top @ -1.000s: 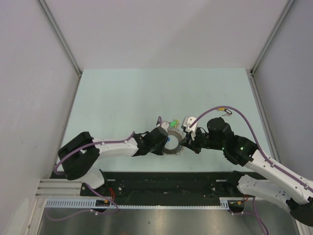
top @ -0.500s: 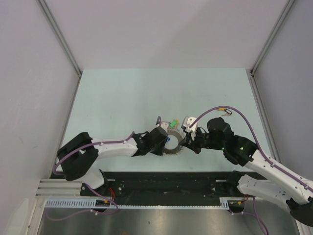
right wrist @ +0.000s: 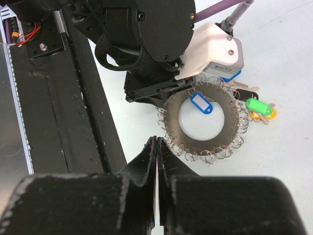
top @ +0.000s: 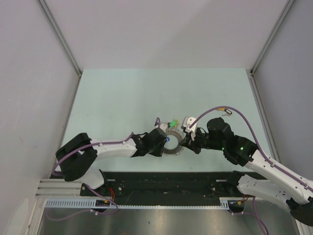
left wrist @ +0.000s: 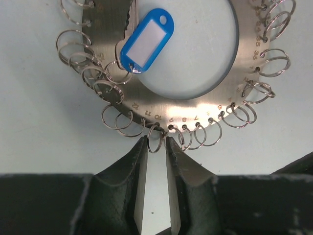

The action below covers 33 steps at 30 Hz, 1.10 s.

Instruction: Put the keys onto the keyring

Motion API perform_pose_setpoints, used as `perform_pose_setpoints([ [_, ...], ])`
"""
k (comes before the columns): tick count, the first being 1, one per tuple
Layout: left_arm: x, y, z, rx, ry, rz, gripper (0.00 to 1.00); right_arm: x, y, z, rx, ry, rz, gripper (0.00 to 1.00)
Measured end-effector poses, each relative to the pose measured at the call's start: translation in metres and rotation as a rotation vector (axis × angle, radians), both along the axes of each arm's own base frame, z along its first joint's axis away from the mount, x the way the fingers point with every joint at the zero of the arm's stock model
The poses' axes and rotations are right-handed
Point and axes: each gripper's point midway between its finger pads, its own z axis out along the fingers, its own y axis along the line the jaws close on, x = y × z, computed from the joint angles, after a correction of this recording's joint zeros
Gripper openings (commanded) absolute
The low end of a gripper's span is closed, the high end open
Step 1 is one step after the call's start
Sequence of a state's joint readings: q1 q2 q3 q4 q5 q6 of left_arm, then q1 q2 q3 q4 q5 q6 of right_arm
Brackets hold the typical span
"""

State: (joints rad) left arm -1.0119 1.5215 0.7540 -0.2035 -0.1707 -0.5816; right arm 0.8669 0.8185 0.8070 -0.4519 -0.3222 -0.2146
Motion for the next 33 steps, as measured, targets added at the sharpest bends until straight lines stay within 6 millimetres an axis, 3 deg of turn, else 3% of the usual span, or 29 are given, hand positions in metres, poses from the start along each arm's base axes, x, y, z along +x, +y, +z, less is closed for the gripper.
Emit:
perform_pose_setpoints([
  [10, -0.004, 0.005, -0.002, -0.005, 0.011, 0.017, 0.20, 0.000, 0.000, 0.000, 0.000, 0.000, 0.002, 0.00],
  [16, -0.005, 0.003, -0.002, -0.015, 0.013, 0.015, 0.13, -0.001, 0.000, 0.000, 0.000, 0.000, 0.003, 0.00],
  [20, -0.006, 0.004, -0.005, -0.018, 0.019, 0.017, 0.00, -0.001, 0.000, 0.000, 0.001, -0.001, 0.003, 0.00],
  [24, -0.006, 0.005, -0.002, -0.027, 0.008, 0.020, 0.00, -0.001, 0.000, 0.000, 0.001, -0.002, 0.003, 0.00],
  [28, -0.002, 0.008, 0.015, -0.051, -0.051, 0.010, 0.00, -0.001, 0.000, 0.001, 0.004, -0.005, 0.004, 0.00],
  [33, 0.013, 0.009, 0.059, -0.105, -0.213, -0.034, 0.00, -0.002, 0.000, 0.003, 0.008, -0.010, 0.006, 0.00],
])
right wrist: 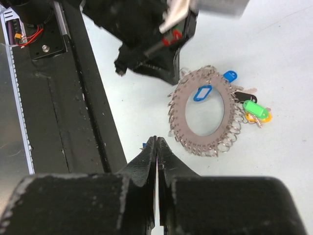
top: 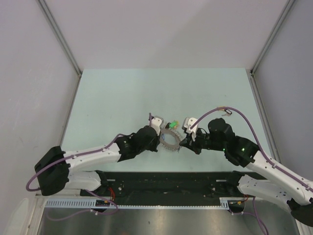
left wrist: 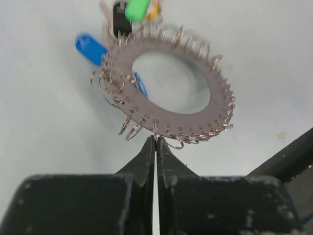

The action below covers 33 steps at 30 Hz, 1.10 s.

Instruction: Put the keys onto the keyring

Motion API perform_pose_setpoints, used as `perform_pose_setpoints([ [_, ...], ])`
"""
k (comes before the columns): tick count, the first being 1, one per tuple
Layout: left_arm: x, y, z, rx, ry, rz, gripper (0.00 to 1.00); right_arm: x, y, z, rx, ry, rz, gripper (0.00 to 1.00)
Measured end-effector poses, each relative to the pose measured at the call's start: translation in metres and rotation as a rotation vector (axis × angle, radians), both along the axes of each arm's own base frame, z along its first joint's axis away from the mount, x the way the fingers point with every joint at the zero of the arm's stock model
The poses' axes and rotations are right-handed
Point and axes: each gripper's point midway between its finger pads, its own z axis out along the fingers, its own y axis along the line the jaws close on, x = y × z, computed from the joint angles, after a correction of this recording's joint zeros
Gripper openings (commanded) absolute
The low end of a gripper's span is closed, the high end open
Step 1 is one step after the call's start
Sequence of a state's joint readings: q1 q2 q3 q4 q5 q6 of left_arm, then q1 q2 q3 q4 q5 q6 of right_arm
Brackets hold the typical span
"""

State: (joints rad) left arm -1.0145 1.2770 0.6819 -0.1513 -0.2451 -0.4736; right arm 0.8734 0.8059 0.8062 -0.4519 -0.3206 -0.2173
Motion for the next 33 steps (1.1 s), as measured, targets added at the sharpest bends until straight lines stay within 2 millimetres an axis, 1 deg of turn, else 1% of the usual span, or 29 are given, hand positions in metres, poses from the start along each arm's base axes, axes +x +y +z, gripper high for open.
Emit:
perform_pose_setpoints([
  [2, 0.007, -0.001, 0.022, -0.026, -0.086, -0.026, 0.00, -0.001, -0.001, 0.002, 0.006, -0.007, -0.001, 0.00],
  [5, 0.015, -0.004, 0.046, -0.055, -0.193, -0.076, 0.00, 0.000, -0.003, 0.006, 0.016, -0.022, -0.011, 0.00],
  [9, 0.024, -0.008, 0.072, -0.086, -0.308, -0.155, 0.00, 0.001, -0.008, 0.014, 0.034, -0.051, -0.033, 0.00],
  [14, 0.032, -0.010, 0.100, -0.120, -0.426, -0.273, 0.01, 0.005, -0.013, 0.016, 0.028, -0.073, -0.062, 0.00],
  [18, 0.031, -0.012, 0.122, -0.157, -0.518, -0.413, 0.00, 0.009, -0.017, 0.019, 0.010, -0.093, -0.081, 0.00],
  [22, 0.022, -0.017, 0.134, -0.183, -0.573, -0.569, 0.00, 0.013, -0.019, 0.030, 0.003, -0.130, -0.093, 0.00],
  [26, 0.013, -0.026, 0.147, -0.206, -0.578, -0.723, 0.00, 0.020, -0.018, 0.039, -0.014, -0.172, -0.095, 0.00],
  [30, 0.010, -0.036, 0.159, -0.240, -0.552, -0.825, 0.01, 0.025, -0.016, 0.039, -0.050, -0.201, -0.092, 0.00],
  [33, 0.007, -0.043, 0.159, -0.258, -0.490, -0.888, 0.00, 0.027, -0.014, 0.034, -0.084, -0.219, -0.079, 0.00],
])
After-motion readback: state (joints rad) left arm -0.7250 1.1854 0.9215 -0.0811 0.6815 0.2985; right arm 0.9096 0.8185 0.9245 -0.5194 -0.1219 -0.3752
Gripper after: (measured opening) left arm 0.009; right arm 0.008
